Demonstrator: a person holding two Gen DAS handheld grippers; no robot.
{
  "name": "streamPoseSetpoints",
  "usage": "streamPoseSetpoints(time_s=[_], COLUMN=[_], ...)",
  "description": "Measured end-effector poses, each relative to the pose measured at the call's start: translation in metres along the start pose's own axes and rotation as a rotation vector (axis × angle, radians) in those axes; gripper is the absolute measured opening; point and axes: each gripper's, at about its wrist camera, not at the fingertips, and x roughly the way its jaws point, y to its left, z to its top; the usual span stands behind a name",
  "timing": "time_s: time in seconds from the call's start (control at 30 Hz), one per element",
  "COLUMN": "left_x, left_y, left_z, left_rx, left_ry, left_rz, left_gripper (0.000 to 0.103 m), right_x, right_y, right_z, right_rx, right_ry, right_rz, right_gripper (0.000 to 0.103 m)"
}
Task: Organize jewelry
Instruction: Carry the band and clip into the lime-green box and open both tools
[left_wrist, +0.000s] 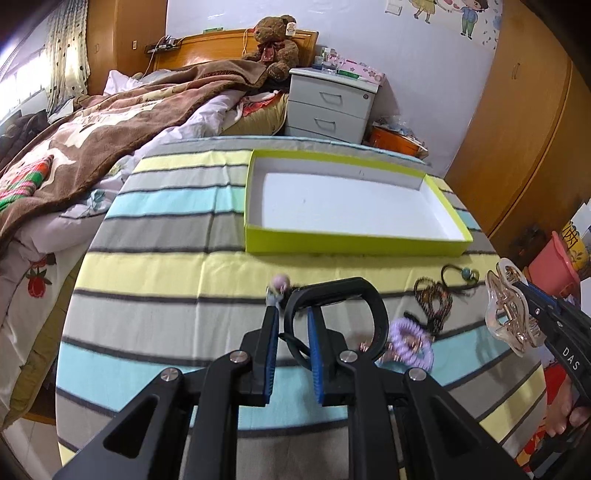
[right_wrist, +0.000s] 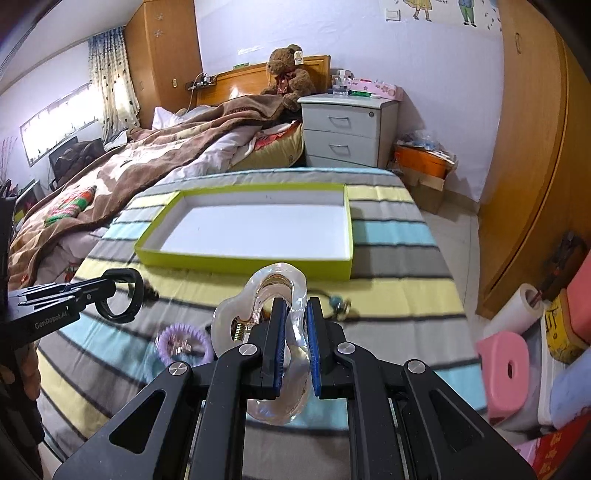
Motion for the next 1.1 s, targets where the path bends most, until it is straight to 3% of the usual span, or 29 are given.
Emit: streamPoseSetpoints(time_s=[0.3,0.67,1.1], left_x=[0.015,0.045,0.095], left_y=[-0.009,-0.01,-0.005], left_z=[0.041,0.09,0.121], left_rx=[0.012,-0.006,-0.029], left_ry=[-0.007,-0.014,0.026], left_rz=[-0.013,-0.034,-0.032], left_gripper=[0.017,0.017,0.017], right_x=[0.021,0.075,0.134], right_y=[-0.008,-0.018,-0.023], right_z=[0.039,0.083,0.099], right_rx=[-0.011,-0.03,-0.035], right_ry=[-0.007,0.036,0.113], right_rz=[-0.006,-0.033,-0.044], right_gripper=[0.012,0.012,0.012])
